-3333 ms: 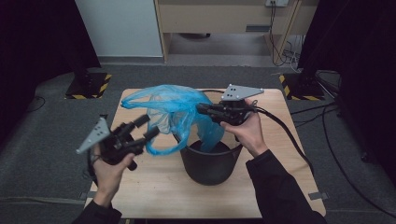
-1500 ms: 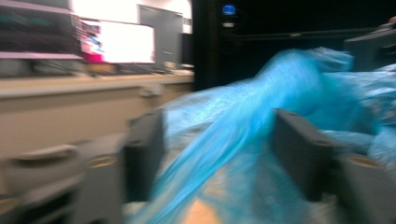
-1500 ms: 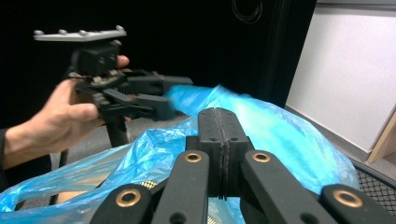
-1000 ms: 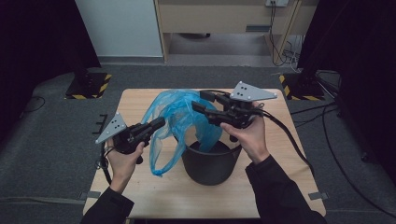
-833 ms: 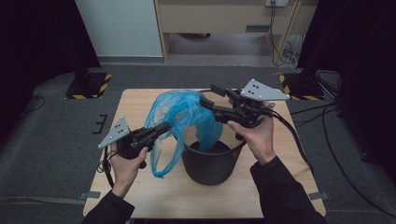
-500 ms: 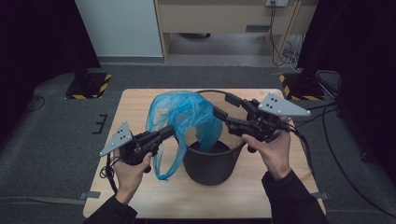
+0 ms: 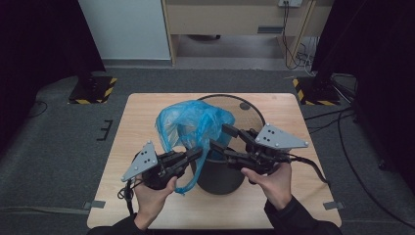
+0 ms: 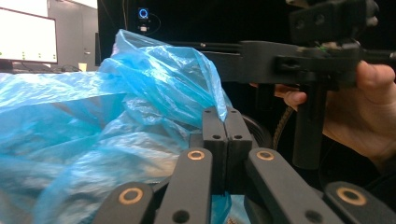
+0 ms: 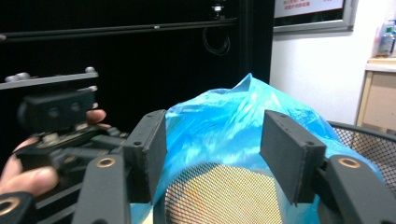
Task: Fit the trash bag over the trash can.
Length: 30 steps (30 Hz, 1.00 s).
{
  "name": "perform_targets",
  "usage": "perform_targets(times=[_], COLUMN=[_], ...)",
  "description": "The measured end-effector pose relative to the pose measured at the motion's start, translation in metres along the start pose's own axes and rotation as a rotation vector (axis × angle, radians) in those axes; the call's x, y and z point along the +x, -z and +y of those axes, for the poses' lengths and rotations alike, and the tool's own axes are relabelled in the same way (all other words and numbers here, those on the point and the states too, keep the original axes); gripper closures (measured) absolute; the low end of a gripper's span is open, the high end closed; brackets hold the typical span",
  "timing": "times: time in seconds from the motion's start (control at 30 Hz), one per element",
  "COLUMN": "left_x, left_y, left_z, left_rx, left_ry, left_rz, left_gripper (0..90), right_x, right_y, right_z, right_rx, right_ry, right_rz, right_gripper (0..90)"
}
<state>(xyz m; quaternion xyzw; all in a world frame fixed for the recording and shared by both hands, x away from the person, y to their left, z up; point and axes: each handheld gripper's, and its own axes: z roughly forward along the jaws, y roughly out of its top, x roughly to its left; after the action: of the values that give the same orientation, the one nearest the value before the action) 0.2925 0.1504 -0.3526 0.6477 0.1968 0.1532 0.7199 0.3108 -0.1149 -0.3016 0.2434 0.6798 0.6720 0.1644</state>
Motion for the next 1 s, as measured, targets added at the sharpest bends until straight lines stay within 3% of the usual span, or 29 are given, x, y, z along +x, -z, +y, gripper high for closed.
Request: perform_targets(times=[0.2, 0.27, 0.37, 0.47, 0.53, 0.63, 0.73, 1.0], left_x=[0.001, 0.004, 0.009, 0.011, 0.013, 0.019, 0.023, 0.032], left_y=[0.005, 0.009, 0.014, 0.017, 0.02, 0.028, 0.032, 0.038], left_z=[0.0, 0.003, 0.007, 0.01, 0.014, 0.023, 0.026, 0.027], left_rx=[-0.009, -0.03, -0.058, -0.073, -0.086, -0.113, -0.123, -0.119], left_ry=[-0.015, -0.007, 0.012, 0.009, 0.006, 0.001, 0.002, 0.01], left_rz=[0.039, 0.054, 0.057, 0.061, 0.071, 0.098, 0.111, 0.157], left_gripper=[89.5, 89.6, 89.6, 89.6, 89.6, 89.6, 89.5, 89.1], right_x=[0.004, 0.004, 0.005, 0.006, 0.005, 0.005, 0.004, 0.001], right_y=[-0.009, -0.013, -0.016, -0.02, -0.022, -0.021, -0.017, -0.002], right_z=[-0.007, -0.01, -0.012, -0.017, -0.018, -0.015, -0.012, -0.003], right_rx=[-0.005, 0.007, 0.008, 0.039, 0.059, 0.03, 0.043, 0.007], right_ry=[-0.015, -0.01, -0.015, 0.013, 0.016, 0.024, 0.034, 0.07], right_rz=[-0.04, -0.073, -0.081, -0.1, -0.065, -0.009, -0.015, -0.02], right_gripper=[46.1, 45.3, 48.7, 63.9, 73.8, 90.0, 90.0, 90.0])
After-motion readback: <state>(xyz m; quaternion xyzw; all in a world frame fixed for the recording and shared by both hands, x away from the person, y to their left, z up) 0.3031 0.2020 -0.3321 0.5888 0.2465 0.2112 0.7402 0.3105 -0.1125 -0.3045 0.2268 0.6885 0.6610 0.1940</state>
